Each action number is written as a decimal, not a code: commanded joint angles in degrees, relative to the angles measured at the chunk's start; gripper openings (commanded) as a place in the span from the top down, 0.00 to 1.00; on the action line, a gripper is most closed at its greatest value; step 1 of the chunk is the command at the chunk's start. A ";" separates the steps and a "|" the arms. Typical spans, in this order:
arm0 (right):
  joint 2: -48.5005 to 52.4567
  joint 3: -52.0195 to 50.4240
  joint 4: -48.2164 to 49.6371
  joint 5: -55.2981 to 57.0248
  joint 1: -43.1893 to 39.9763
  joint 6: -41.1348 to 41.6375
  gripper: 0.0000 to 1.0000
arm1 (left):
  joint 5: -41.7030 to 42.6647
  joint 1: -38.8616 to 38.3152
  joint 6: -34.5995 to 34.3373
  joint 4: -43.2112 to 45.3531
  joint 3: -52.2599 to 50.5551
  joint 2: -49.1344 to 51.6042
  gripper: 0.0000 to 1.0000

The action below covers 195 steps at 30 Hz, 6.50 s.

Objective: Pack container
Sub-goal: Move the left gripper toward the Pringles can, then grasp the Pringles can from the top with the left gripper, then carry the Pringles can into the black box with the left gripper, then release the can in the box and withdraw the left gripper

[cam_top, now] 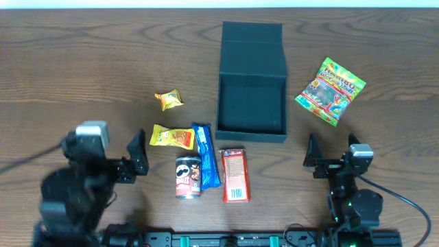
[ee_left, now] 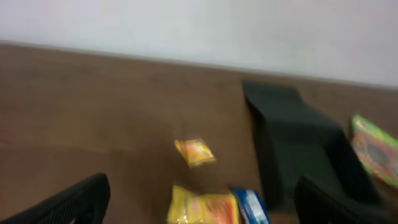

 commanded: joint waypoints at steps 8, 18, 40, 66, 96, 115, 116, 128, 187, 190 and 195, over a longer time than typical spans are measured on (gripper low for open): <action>-0.35 -0.11 -0.24 -0.39 -0.17 0.63 0.01 | 15.63 0.11 -9.03 -26.38 16.94 25.94 0.05; -0.35 -0.11 -0.24 -0.39 -0.17 0.63 0.01 | 12.26 -2.75 -4.96 -29.40 16.94 40.15 0.04; -0.35 -0.11 -0.24 -0.39 -0.17 0.63 0.01 | -12.50 -32.94 -39.74 -19.28 4.26 48.24 0.05; -0.35 -0.11 -0.24 -0.39 -0.17 0.63 0.01 | -12.20 -35.85 -39.41 8.76 -16.55 48.35 0.39; -0.35 -0.11 -0.24 -0.39 -0.17 0.63 0.01 | -20.17 -35.06 -28.59 -8.90 22.53 51.71 0.57; -0.35 -0.11 -0.24 -0.39 -0.17 0.63 0.01 | -15.89 -36.20 -20.96 9.97 37.11 76.08 0.48; -0.37 -0.11 -0.24 -0.39 -0.17 0.63 0.01 | -15.13 -36.28 -20.96 10.49 37.40 77.00 0.48; -0.35 -0.11 -0.24 -0.39 -0.17 0.63 0.01 | -13.66 -36.41 -20.96 12.87 37.66 80.06 0.40; -0.35 -0.11 -0.24 -0.39 -0.17 0.63 0.01 | -13.35 -35.52 -20.96 9.55 40.79 83.95 0.94; -0.35 -0.11 -0.24 -0.39 -0.17 0.63 0.01 | -11.52 -35.52 -20.96 10.32 40.72 84.35 0.94; -0.35 -0.11 -0.24 -0.39 -0.17 0.63 0.01 | -8.81 -35.56 -20.96 12.79 40.09 84.46 0.94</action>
